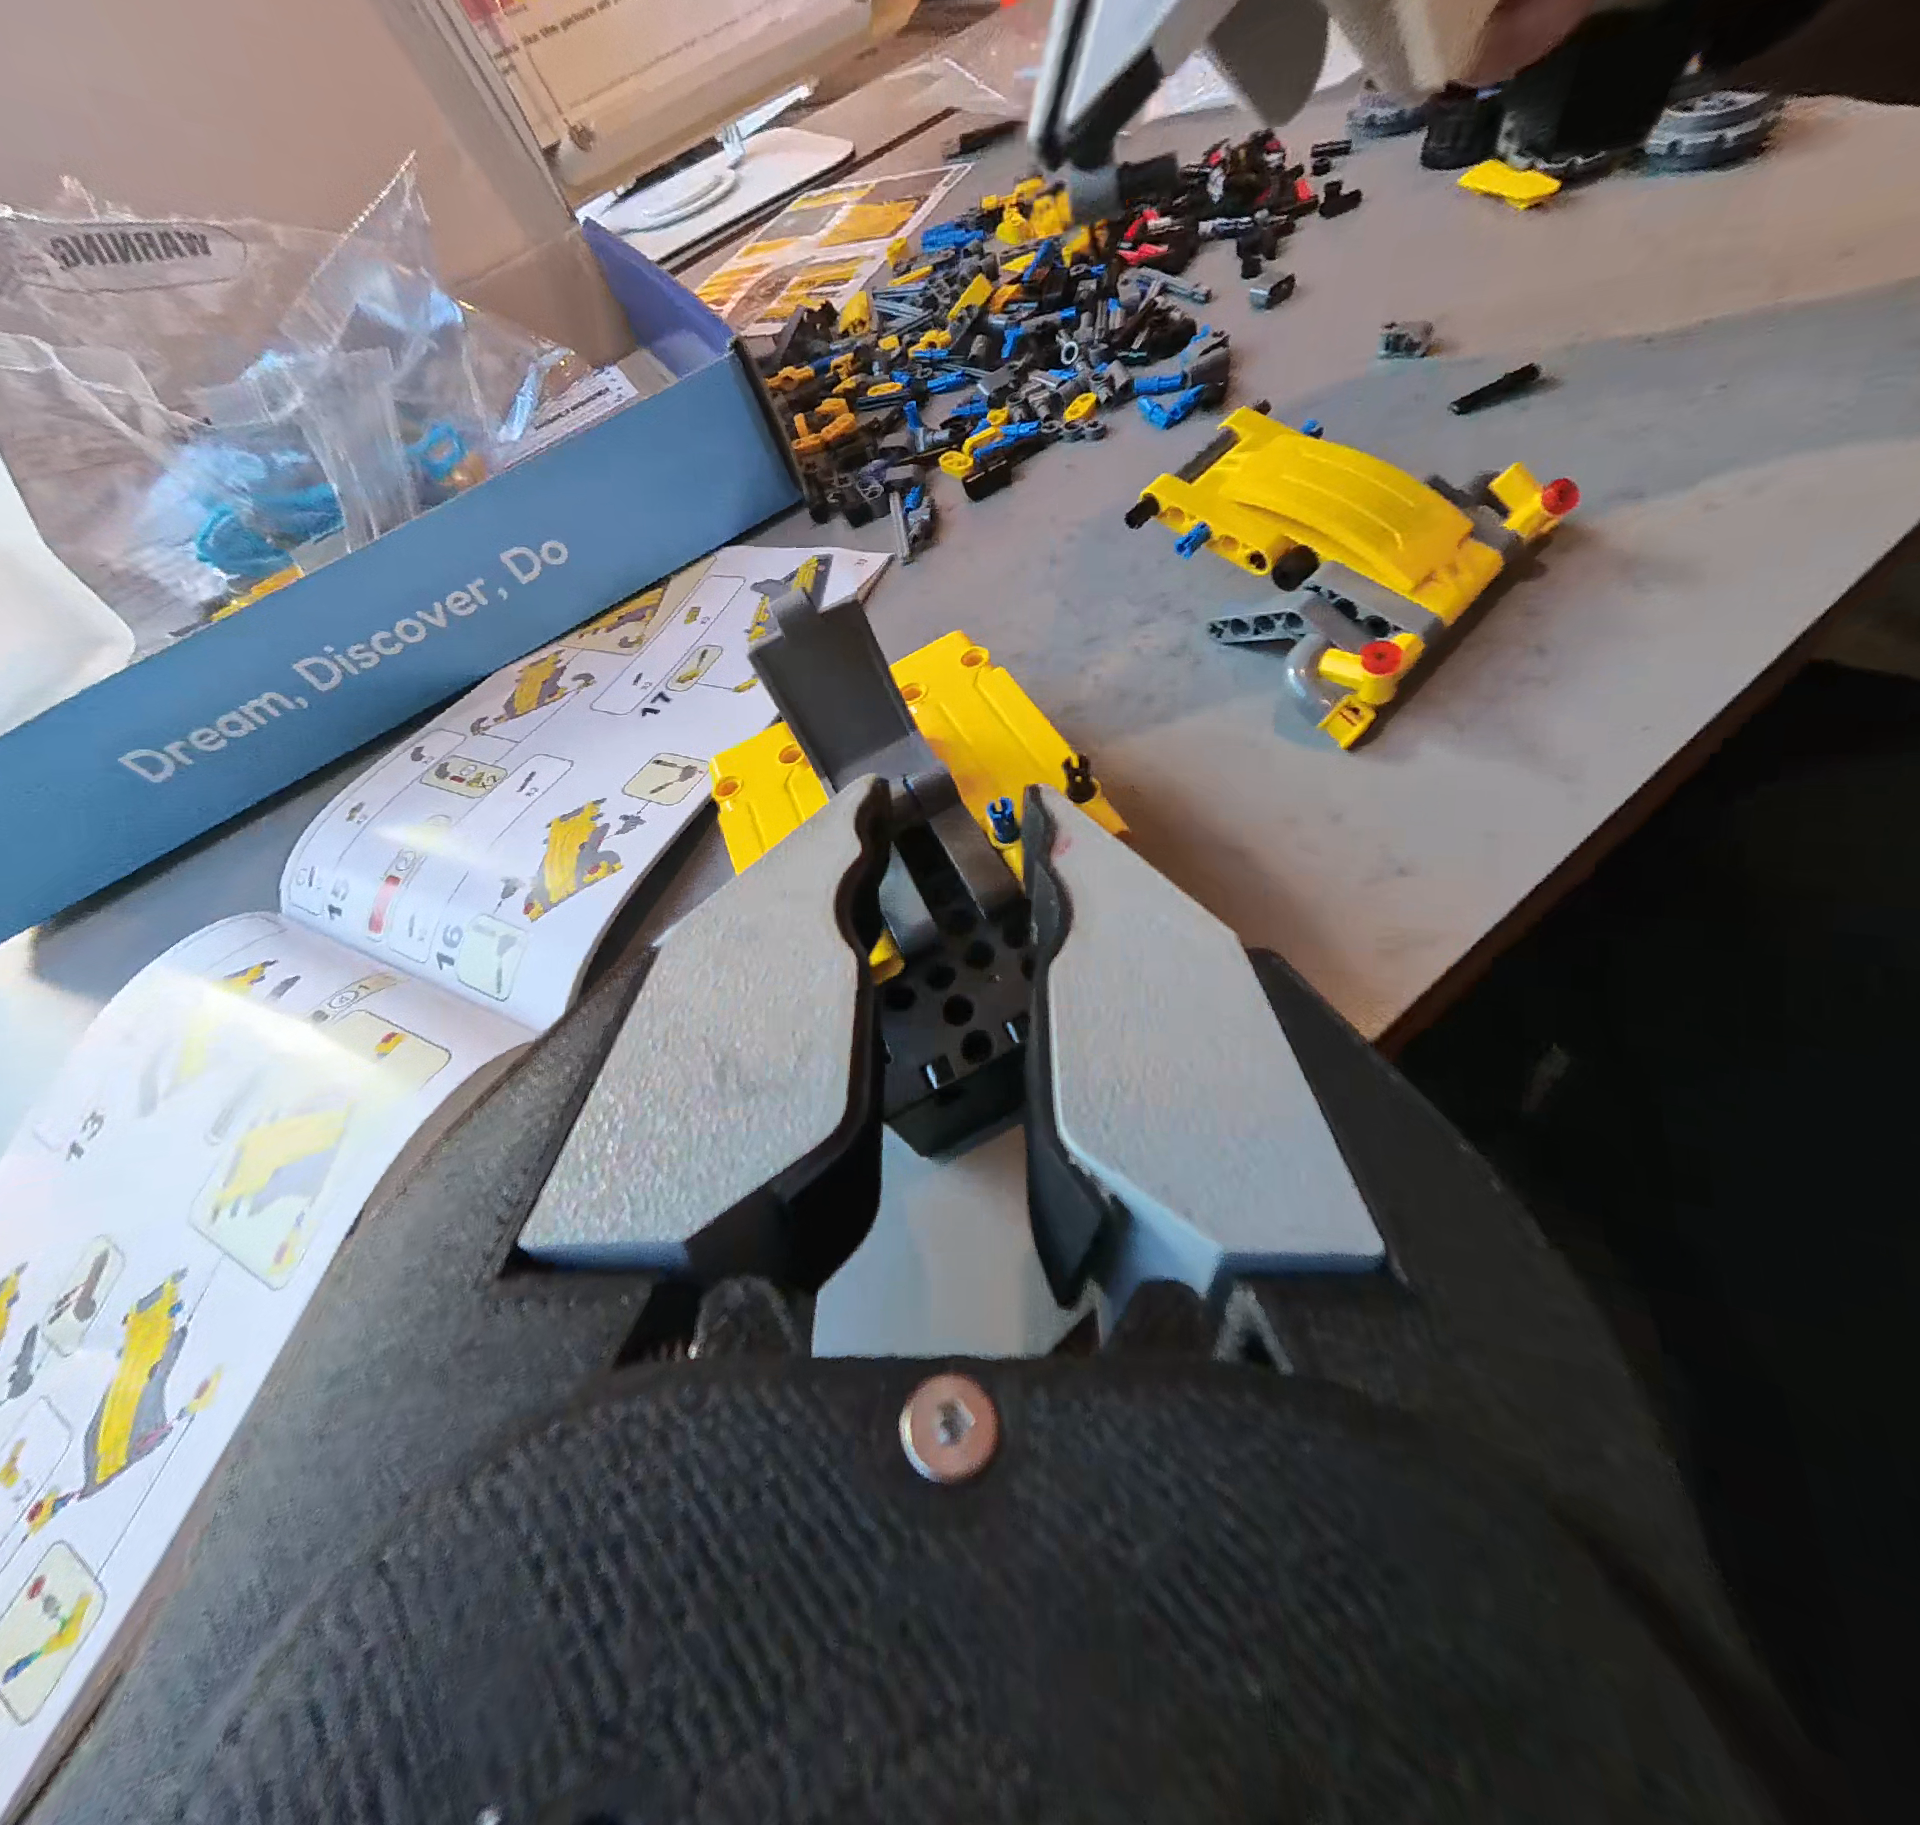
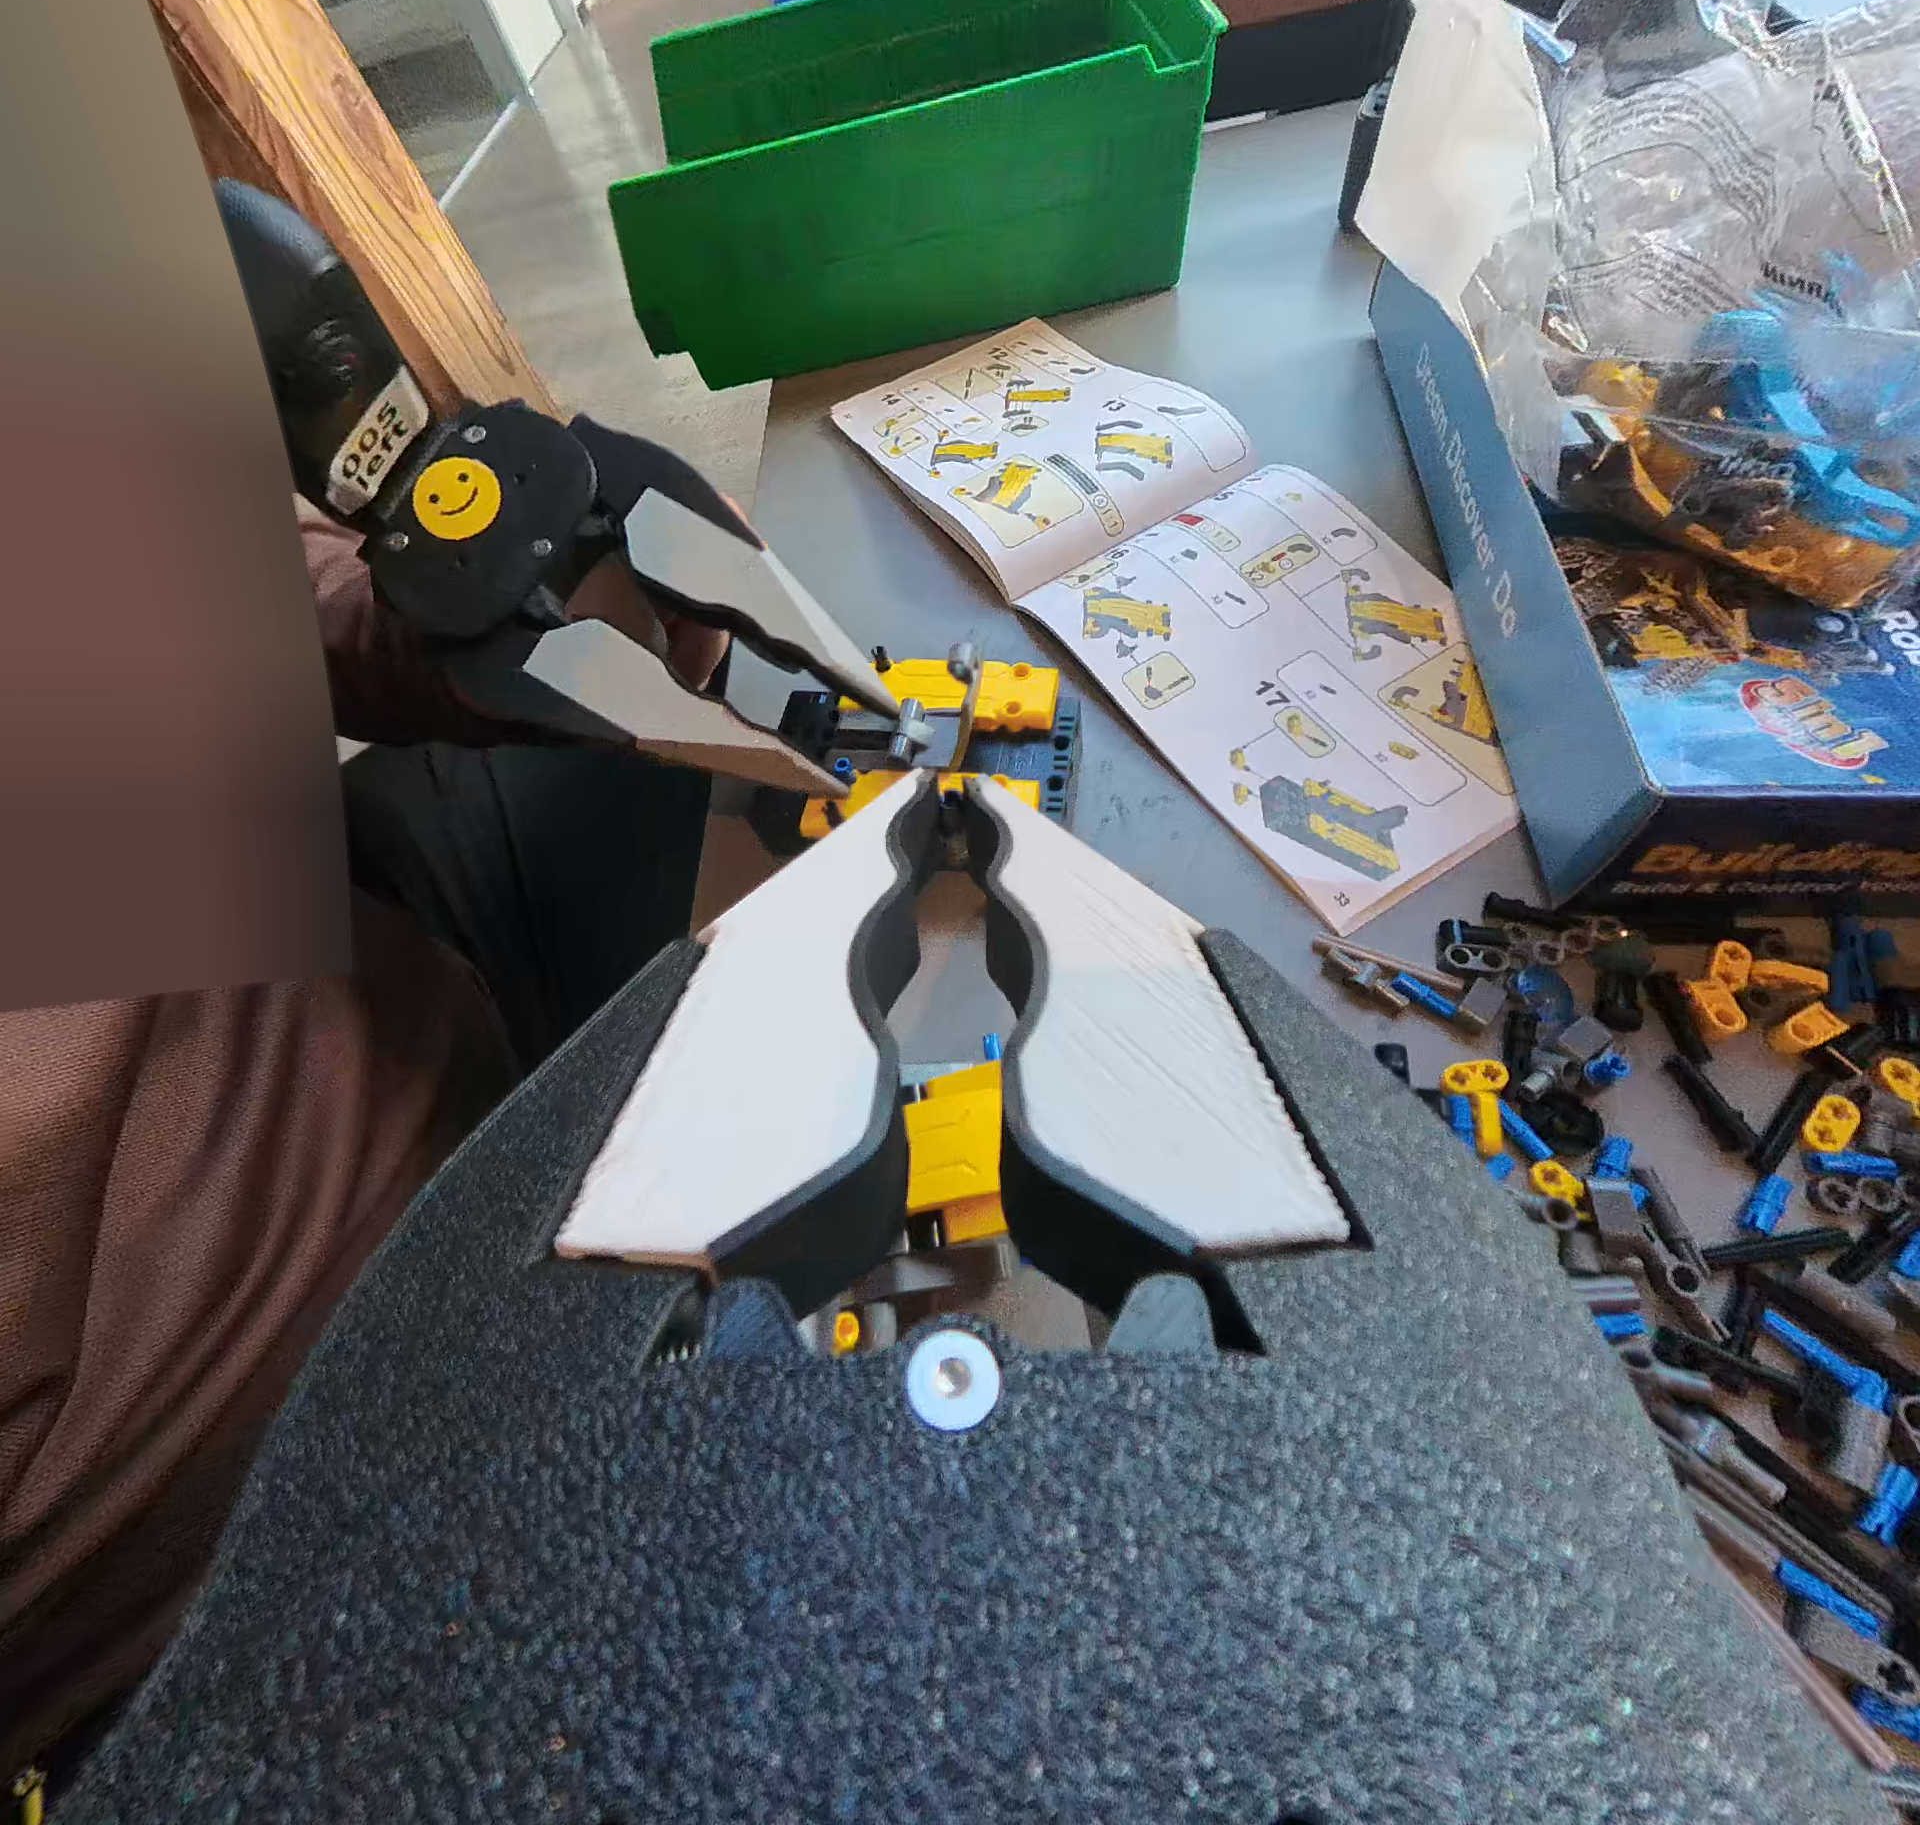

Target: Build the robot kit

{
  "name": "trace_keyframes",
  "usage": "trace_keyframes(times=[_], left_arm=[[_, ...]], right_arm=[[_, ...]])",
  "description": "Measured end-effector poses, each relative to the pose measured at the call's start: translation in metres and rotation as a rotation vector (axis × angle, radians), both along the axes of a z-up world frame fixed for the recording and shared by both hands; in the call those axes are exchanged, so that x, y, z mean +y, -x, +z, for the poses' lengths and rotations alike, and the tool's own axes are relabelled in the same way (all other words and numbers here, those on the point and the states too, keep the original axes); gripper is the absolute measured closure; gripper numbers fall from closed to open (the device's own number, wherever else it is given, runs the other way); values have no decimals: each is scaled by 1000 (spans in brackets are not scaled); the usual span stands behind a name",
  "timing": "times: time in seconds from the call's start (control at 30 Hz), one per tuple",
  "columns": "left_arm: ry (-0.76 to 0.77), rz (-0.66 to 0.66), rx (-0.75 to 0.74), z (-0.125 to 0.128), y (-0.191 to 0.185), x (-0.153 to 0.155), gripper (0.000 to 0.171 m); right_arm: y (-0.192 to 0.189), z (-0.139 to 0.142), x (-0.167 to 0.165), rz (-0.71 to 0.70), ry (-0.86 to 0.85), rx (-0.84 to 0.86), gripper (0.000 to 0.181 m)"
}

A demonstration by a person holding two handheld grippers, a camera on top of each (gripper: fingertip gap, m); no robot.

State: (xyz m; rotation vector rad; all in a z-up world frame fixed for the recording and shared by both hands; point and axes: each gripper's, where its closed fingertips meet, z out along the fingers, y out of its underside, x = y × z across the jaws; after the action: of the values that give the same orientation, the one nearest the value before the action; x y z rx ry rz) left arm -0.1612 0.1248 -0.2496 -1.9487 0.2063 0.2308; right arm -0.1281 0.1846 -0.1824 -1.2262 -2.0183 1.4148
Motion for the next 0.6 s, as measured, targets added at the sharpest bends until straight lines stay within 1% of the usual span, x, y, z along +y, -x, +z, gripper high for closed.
trace_keyframes(times=[0.03,0.13,0.17,0.3,0.43,0.6], left_arm=[[-3,-19,-21,5,-4,0,146],[-103,-115,-106,38,-29,-2,149],[-98,-132,-121,41,-33,-1,149],[48,-253,-183,26,-49,8,148],[99,-408,-209,30,-63,17,148],[147,-449,-182,25,-63,31,149]], right_arm=[[-2,0,-1,4,-5,-1,180],[-5,-2,-7,51,-27,-4,180],[-6,-5,-9,74,-43,-9,181],[-5,-25,-18,159,-95,-73,180],[-11,-33,-28,238,-144,-78,180],[-21,-31,-35,284,-135,-66,180]])
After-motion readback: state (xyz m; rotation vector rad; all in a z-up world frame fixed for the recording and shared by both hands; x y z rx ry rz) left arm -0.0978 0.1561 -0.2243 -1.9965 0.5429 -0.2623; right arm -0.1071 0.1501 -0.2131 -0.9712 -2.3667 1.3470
